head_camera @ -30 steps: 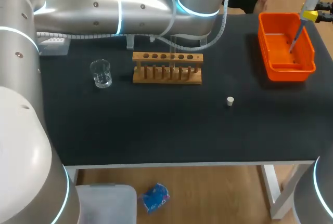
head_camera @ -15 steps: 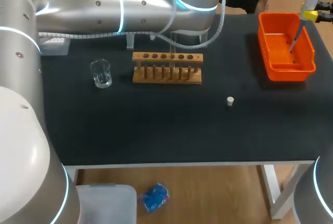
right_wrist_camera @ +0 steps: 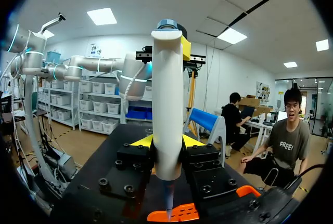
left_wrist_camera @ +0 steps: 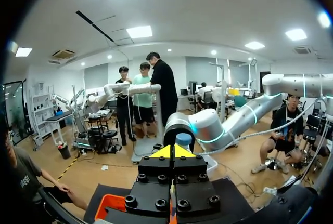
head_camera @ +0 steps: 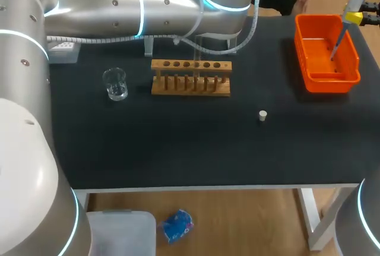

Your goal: Invert the test tube, pick up the pipette, mount the tip to pipette, aspirate from beaker and dispense into the tube, eject the tip, return the pipette, and cap with the stopper.

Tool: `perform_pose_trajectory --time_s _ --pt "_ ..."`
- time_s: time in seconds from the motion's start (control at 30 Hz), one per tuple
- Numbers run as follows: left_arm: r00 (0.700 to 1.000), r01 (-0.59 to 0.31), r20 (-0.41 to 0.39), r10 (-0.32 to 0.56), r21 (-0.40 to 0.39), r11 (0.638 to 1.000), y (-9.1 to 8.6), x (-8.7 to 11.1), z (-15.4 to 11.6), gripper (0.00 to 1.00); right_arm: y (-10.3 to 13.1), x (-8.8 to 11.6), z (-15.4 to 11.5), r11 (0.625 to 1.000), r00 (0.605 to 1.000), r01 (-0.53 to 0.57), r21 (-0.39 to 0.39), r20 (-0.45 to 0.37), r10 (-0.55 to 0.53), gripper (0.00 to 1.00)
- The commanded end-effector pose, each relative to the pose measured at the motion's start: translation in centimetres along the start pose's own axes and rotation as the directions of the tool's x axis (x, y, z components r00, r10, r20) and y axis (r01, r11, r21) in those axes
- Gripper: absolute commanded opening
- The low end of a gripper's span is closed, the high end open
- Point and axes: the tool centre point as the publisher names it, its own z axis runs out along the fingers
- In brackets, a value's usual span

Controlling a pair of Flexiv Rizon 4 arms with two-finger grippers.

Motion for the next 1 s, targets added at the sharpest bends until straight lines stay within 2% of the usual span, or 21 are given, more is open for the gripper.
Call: perform_pose_trajectory --time_s 0.03,0.53,1.0 --pt "1.0 -0.003 0.003 0.003 0.008 1.0 0.1 0.06 0.1 0.0 0.07 0.06 -0.01 1.0 1.0 0.001 0.002 0.0 -0.001 0.0" --pt "0.999 -0.028 -0.015 0.028 0.032 0.999 0.48 0.24 -0.26 0.0 0.07 0.06 -0.01 1.0 1.0 0.001 0.002 0.0 -0.001 0.0" --pt "1.0 -0.011 -0.028 0.012 0.014 1.0 1.04 0.49 0.08 0.0 0.07 0.06 -0.01 1.0 1.0 0.001 0.002 0.0 -0.001 0.0"
